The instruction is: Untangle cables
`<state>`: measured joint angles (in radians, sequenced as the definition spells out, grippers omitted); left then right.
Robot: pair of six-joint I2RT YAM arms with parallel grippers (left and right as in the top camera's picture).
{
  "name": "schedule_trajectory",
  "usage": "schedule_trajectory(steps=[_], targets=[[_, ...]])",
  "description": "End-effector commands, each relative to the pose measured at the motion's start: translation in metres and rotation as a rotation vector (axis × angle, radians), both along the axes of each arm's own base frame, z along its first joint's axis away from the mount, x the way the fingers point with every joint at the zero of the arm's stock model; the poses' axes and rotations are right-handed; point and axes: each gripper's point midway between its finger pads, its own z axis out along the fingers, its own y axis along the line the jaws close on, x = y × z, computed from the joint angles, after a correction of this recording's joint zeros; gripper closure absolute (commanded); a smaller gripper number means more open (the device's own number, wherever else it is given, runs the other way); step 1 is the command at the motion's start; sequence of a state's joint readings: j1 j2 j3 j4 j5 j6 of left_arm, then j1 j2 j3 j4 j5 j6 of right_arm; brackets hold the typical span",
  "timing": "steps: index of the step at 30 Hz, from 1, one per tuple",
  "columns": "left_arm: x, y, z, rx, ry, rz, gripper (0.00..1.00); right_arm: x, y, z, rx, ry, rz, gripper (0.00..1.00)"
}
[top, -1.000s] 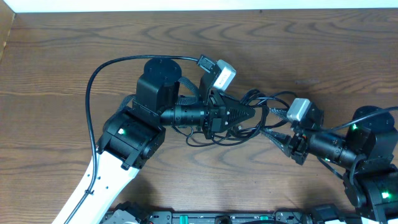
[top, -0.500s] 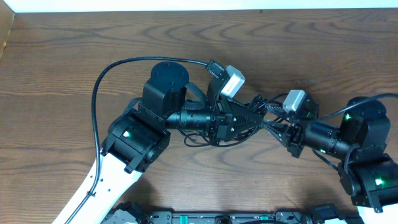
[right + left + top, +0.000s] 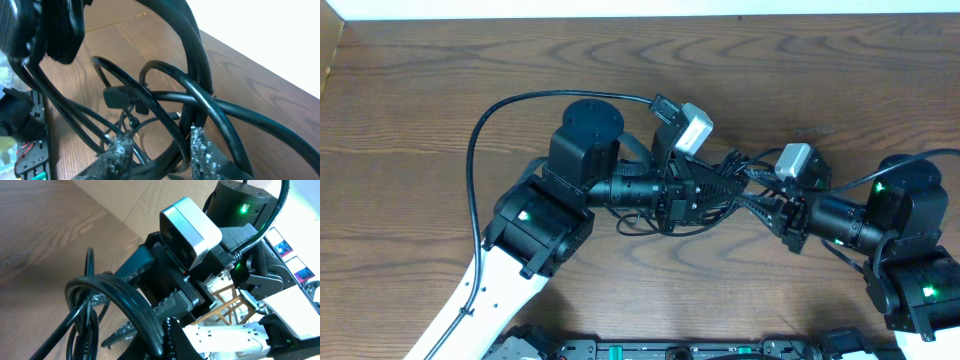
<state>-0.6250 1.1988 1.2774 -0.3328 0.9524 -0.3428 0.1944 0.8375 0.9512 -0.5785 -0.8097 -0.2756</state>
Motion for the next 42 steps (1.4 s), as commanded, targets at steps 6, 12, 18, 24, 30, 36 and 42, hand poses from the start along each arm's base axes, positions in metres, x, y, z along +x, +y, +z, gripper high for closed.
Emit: schedule_trajectory(steps=[6, 12, 18, 24, 30, 36, 42], targets=[[-0.013, -0.007, 0.013, -0.023, -0.038, -0.041, 0.92, 0.002, 0.003, 0.013, 0.022, -0.054, 0.013, 0.71], [-0.017, -0.01, 0.013, -0.024, -0.038, -0.054, 0.92, 0.003, 0.002, 0.013, 0.019, -0.057, 0.005, 0.73], [-0.019, -0.01, 0.013, -0.026, -0.036, -0.061, 0.92, 0.011, -0.003, 0.01, -0.004, -0.063, -0.045, 0.62], [-0.018, -0.01, 0.013, -0.026, -0.032, -0.06, 0.92, 0.014, -0.005, 0.009, -0.012, -0.066, -0.065, 0.74], [-0.019, -0.01, 0.013, -0.026, -0.024, -0.059, 0.93, 0.015, -0.006, 0.01, -0.014, -0.07, -0.072, 0.69], [-0.019, -0.01, 0.013, -0.025, -0.021, -0.058, 0.92, 0.016, -0.006, 0.011, -0.014, -0.076, -0.075, 0.7], [-0.018, -0.01, 0.013, -0.026, -0.022, -0.057, 0.93, 0.017, -0.006, 0.014, 0.007, -0.065, -0.085, 0.99]])
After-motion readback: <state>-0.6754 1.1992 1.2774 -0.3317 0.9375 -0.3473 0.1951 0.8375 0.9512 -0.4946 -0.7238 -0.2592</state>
